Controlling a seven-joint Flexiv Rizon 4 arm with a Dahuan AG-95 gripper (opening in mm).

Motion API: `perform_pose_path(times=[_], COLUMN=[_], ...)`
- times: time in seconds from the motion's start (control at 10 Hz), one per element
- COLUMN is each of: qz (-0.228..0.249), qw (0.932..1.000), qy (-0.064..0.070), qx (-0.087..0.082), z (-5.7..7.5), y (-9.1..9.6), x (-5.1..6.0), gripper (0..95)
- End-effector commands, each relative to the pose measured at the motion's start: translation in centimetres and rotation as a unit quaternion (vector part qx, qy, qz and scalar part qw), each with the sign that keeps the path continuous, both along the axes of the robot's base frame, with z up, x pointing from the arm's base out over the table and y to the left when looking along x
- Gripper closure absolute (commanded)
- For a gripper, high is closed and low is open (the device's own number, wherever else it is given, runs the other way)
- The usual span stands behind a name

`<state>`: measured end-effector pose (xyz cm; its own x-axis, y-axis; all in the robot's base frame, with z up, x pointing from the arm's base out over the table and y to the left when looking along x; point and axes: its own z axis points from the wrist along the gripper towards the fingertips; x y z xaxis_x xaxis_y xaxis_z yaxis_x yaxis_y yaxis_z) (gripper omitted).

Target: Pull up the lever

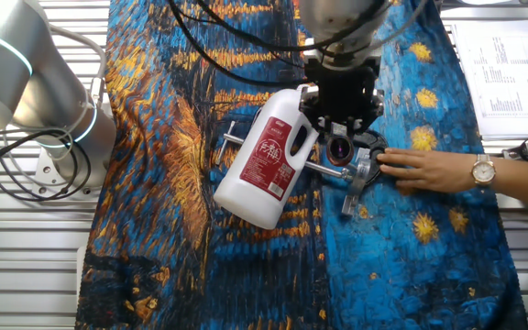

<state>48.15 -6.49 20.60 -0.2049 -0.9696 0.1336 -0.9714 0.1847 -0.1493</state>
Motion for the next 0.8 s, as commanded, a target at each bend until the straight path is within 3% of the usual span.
perform_pose_path(times=[0.1, 0.2, 0.4, 0.8], qz=[-0.017, -0.026, -0.027, -0.024], qw=[0.9998, 0.9994, 0.9990, 0.9983], qy=[0.007, 0.012, 0.027, 0.033], qx=[0.010, 0.020, 0.024, 0.040], z=[-0.1, -0.2, 0.2, 0.3], y=[0.0, 0.0, -0.1, -1.1], x=[0.2, 0.4, 0.7, -0.2], gripper=[76.0, 76.0, 76.0, 76.0])
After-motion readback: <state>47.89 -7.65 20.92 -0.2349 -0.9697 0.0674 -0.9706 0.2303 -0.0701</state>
